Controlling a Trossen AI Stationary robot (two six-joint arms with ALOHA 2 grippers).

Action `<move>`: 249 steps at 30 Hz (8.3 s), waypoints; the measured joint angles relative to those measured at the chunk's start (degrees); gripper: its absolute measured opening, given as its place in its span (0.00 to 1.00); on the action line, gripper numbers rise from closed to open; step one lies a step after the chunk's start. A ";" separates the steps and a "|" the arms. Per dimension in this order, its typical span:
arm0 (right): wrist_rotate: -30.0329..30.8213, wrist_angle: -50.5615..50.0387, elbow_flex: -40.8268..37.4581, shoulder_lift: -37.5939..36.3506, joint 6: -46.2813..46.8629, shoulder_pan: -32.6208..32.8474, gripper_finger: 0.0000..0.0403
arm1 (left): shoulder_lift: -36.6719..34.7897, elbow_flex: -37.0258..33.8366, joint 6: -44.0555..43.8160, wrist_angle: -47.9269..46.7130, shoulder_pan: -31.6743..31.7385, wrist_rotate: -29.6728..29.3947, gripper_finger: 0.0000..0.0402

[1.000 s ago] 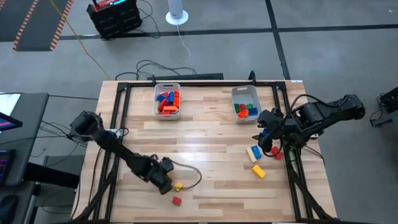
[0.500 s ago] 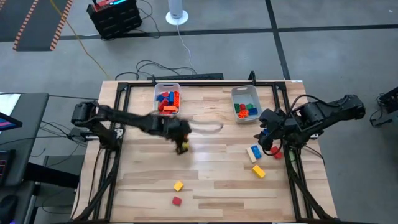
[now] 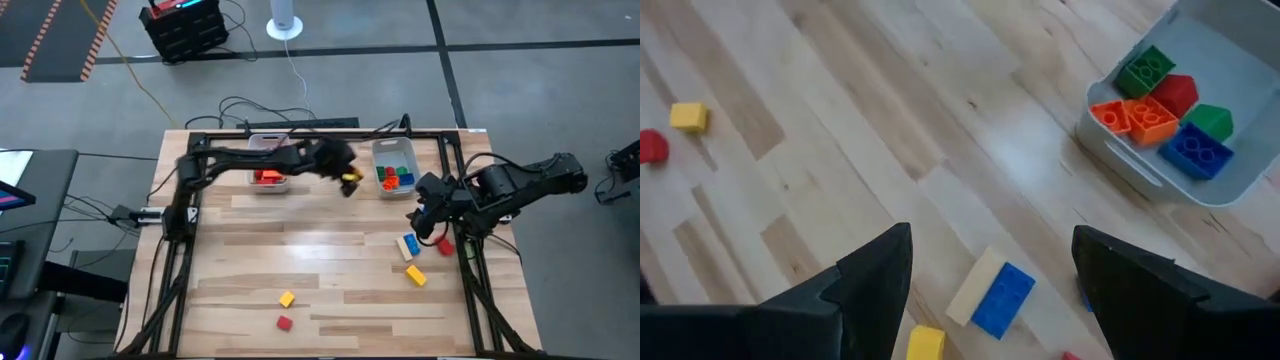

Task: Sort blocks by size
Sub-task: Put the yellow square game piece into the gray bin, then put the red triangle wooden block into the gray bin, then put the yellow semicircle wooden block into the gray bin

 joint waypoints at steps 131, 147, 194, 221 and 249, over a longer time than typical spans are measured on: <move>-5.07 -3.05 -0.03 0.28 -15.93 -1.77 0.75 | -4.28 -16.02 -9.62 -18.21 -56.57 -11.38 0.49; -5.09 -3.07 -0.03 0.28 -15.91 -1.77 0.75 | -4.44 -16.25 -14.80 -21.54 -54.80 -13.04 0.32; 5.66 -3.85 -0.01 -3.80 3.00 -5.67 0.75 | 28.63 39.55 -4.93 -3.50 -1.75 0.60 0.36; -7.95 -0.76 -0.01 -3.28 2.96 2.98 0.75 | 15.75 42.36 16.74 -63.75 -12.69 2.60 0.47; -9.18 13.76 -0.03 -3.76 -5.27 8.36 0.75 | -14.74 -17.13 -33.21 -38.83 -42.15 -6.74 0.56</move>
